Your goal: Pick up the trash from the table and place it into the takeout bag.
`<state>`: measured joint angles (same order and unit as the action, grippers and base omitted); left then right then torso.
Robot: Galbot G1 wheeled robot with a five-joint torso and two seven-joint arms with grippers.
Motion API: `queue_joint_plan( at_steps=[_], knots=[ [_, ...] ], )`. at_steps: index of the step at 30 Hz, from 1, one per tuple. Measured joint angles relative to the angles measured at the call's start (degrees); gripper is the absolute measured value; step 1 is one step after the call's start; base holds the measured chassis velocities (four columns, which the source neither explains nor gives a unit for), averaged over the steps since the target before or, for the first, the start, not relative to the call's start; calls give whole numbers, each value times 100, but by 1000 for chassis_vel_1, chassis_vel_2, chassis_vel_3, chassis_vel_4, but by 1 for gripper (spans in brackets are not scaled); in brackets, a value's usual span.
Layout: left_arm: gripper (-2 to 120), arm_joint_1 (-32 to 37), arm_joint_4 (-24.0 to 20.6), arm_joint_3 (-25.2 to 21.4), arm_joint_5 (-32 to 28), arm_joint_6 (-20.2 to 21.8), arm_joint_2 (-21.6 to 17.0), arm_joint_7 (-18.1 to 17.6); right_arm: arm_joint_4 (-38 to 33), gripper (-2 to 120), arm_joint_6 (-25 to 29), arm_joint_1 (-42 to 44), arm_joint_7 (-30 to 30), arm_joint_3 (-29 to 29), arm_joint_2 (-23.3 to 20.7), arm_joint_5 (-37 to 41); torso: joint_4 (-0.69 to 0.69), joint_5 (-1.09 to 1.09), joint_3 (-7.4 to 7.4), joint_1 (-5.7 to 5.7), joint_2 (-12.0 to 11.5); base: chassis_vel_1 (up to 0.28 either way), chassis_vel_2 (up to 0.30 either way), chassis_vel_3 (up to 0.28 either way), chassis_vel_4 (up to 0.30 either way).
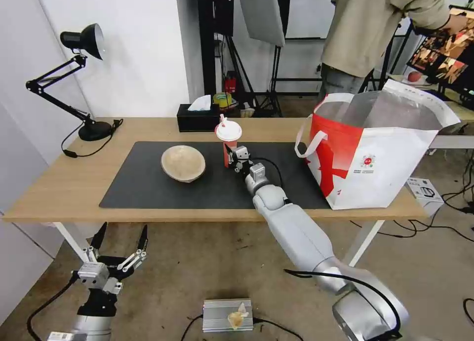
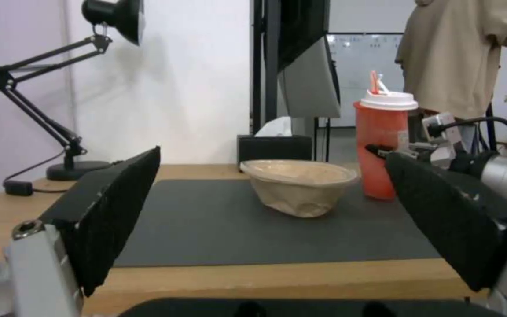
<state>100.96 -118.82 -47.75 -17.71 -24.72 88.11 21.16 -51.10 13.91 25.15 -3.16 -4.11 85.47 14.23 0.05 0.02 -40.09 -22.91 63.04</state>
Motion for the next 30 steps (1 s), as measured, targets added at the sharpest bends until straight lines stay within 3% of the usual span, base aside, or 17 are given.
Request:
queue_joint_plan(
  at_steps=[5, 9, 19, 30],
  knots=[
    [100, -60, 3, -16, -45, 22, -59, -1, -413, 3, -108, -78, 125, -382, -361, 342, -1, 5, -12, -4, -12, 0, 0, 0, 0],
    [100, -124, 3, -17, -56, 42, -87, -3, -750, 3, -268, -188, 243, -690, -678, 644, -13, 5, -15, -9, -16, 0, 0, 0, 0],
    [100, -99, -89, -86, -112, 60, -157, -4, -1885, 3, -623, -755, 525, -1305, -1549, 1537, -5, 0, -3, -1, -3, 0, 0, 0, 0],
    [100, -81, -187, -137, -137, 60, -153, -3, -2676, 3, -899, -1295, 671, -1686, -2026, 2090, -5, -2, -1, 0, -2, 0, 0, 0, 0]
  ],
)
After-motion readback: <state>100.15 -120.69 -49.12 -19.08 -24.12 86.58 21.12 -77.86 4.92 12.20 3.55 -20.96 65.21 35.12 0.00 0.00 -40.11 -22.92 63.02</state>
